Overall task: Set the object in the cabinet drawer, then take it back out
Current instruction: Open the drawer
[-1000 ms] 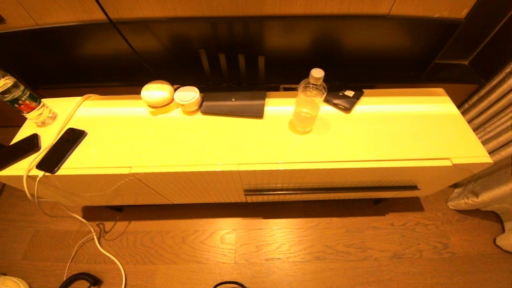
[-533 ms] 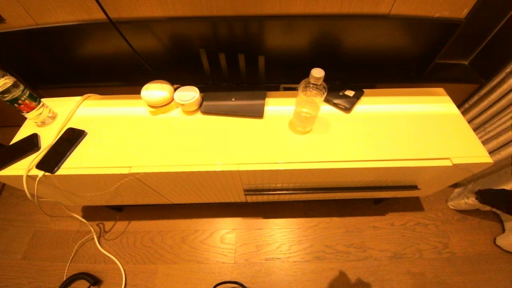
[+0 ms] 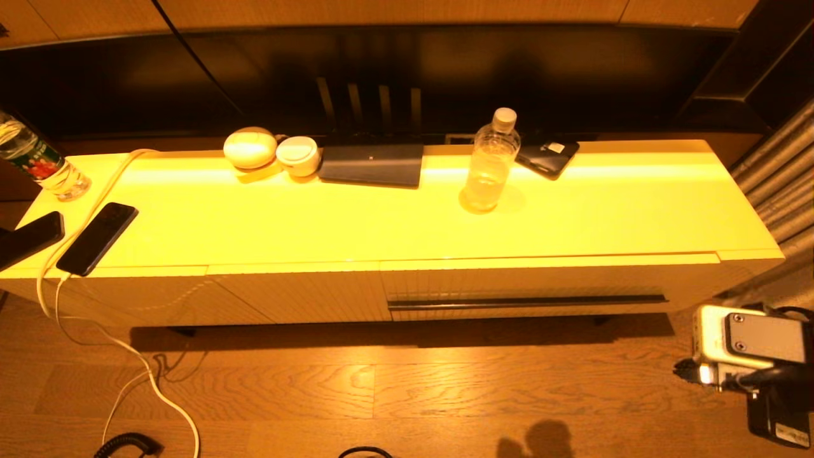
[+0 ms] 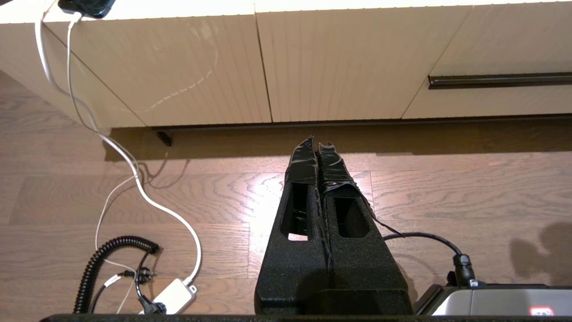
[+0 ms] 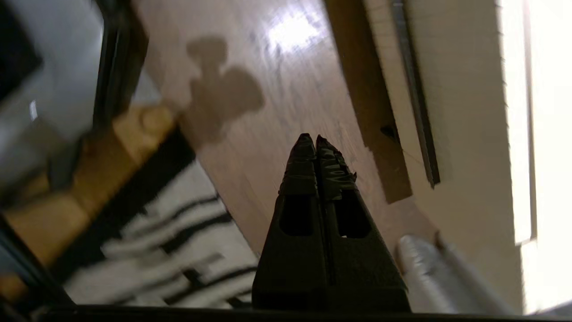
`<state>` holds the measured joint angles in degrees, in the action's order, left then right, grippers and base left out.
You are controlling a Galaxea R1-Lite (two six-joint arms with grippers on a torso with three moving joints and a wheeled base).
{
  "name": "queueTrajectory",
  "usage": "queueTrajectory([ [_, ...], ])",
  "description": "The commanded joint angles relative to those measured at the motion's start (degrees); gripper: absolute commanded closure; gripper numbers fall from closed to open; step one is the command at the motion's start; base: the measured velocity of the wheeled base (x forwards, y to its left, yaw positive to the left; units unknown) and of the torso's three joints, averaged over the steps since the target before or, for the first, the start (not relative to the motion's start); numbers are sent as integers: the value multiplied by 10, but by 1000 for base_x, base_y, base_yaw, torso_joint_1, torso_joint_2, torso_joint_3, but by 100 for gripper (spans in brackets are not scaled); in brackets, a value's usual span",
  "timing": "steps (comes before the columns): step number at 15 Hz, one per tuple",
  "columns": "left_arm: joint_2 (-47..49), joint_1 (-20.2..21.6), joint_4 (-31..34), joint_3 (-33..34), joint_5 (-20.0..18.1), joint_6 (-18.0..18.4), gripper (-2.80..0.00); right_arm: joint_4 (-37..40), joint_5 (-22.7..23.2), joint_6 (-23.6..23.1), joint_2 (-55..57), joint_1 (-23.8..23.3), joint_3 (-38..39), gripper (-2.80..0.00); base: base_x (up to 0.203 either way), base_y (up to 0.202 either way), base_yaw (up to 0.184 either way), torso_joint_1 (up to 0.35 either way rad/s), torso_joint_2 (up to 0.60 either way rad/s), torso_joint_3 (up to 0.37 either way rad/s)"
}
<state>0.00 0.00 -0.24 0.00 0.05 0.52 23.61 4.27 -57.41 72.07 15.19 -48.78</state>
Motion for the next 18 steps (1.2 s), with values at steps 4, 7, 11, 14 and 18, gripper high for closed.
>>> queueTrajectory([
  [4,0,0,0,1,0,0,0,50,0,-133,61,0,-2,0,0,0,0,0,0,0],
  [7,0,0,0,1,0,0,0,-12,-2,-161,110,3,39,0,0,0,0,0,0,0],
  [11,0,0,0,1,0,0,0,-99,-5,-161,191,5,52,0,0,0,0,0,0,0],
  [14,0,0,0,1,0,0,0,-177,-6,-163,248,7,61,0,0,0,0,0,0,0],
  [18,0,0,0,1,0,0,0,-263,-8,-168,318,7,58,0,0,0,0,0,0,0],
])
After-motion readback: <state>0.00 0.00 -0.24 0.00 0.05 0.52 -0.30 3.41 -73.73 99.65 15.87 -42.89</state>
